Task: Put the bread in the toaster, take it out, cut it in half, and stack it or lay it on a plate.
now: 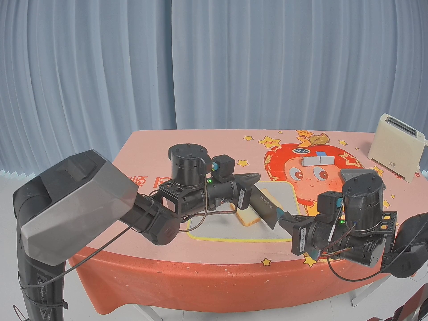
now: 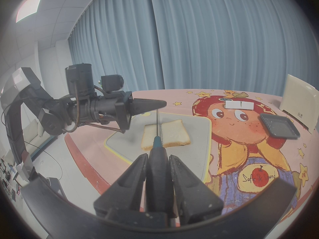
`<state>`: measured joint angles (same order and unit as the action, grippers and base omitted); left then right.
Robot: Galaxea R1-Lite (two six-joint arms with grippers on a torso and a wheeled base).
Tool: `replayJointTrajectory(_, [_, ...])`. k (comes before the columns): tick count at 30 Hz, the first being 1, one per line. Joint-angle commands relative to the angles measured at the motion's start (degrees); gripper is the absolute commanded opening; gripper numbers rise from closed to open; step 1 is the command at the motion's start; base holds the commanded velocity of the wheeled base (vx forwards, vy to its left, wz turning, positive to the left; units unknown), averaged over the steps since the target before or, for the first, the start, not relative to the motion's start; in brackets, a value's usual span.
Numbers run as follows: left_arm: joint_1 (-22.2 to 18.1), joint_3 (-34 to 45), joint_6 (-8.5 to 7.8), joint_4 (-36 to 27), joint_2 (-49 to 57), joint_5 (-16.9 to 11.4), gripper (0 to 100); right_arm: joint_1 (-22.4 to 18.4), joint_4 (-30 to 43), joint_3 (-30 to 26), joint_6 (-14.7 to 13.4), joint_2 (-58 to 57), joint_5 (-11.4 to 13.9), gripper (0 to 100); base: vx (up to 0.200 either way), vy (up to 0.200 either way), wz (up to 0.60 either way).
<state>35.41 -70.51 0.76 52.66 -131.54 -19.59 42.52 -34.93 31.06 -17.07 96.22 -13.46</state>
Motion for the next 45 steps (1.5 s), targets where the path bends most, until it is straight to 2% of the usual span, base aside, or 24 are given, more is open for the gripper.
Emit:
replayJointTrajectory(1, [-0.1, 1.5, 0.12, 0.2, 5.1, 0.0, 0, 0.0, -0.2, 0.4, 0.0, -0.4, 0.0, 0, 0.0, 0.0, 0.0])
replayJointTrajectory(6, [-0.2, 4.8, 0.12, 0.2, 8.9, 0.1, 0, -0.1, -0.4, 0.6, 0.0, -0.7, 0.0, 0, 0.0, 0.0, 0.0])
replayJointTrajectory(11, [-2.7, 8.9, -0.14, 1.7, 13.5, 1.4, 0, -0.2, -0.4, 0.8, 0.1, -1.5, 0.0, 0, 0.0, 0.0, 0.0])
replayJointTrajectory(16, [-6.8, 13.2, -0.49, 6.8, 18.5, 1.4, 0, -0.4, -0.3, 0.6, 0.4, -2.4, 0.0, 0, 0.0, 0.0, 0.0])
replayJointTrajectory(21, [-9.7, 23.9, -0.67, 8.1, 28.4, 2.5, 0, -1.2, -0.3, 0.7, 0.5, -2.8, 0.0, 0, 0.0, 0.0, 0.0])
replayJointTrajectory(22, [-9.7, 23.9, -0.67, 8.1, 28.4, 2.5, 0, -1.2, -0.3, 0.7, 0.5, -2.8, 0.0, 0, 0.0, 0.0, 0.0])
replayJointTrajectory(23, [-11.0, 28.3, -0.67, 8.2, 32.1, 3.1, 0, -1.3, -0.3, 0.8, 0.5, -3.3, 0.0, 0, 0.0, 0.0, 0.0])
replayJointTrajectory(26, [-13.2, 34.3, -0.67, 9.3, 38.7, 3.2, 0, -1.6, -0.3, 0.7, 0.6, -3.8, 0.1, 0, 0.0, 0.0, 0.0])
replayJointTrajectory(36, [-24.7, 55.5, -0.76, 18.8, 56.9, 4.6, 0, -1.7, -0.3, 0.8, 0.5, -3.8, 0.3, 0, 0.0, 0.0, 0.0])
replayJointTrajectory(37, [-24.9, 55.7, -0.76, 18.9, 57.2, 4.6, 0, -1.7, -0.3, 0.8, 0.5, -3.8, 0.3, 0, 0.0, 0.0, 0.0])
replayJointTrajectory(38, [-28.1, 59.8, -0.76, 19.0, 60.8, 4.6, 0, -1.7, -0.4, 0.8, 0.5, -3.8, 0.2, 0, 0.0, 0.0, 0.0])
replayJointTrajectory(45, [-31.9, 70.5, -1.37, 18.2, 70.5, 4.6, 0, -2.5, -0.4, 0.8, 0.6, -3.8, 0.2, 0, 0.0, 0.0, 0.0])
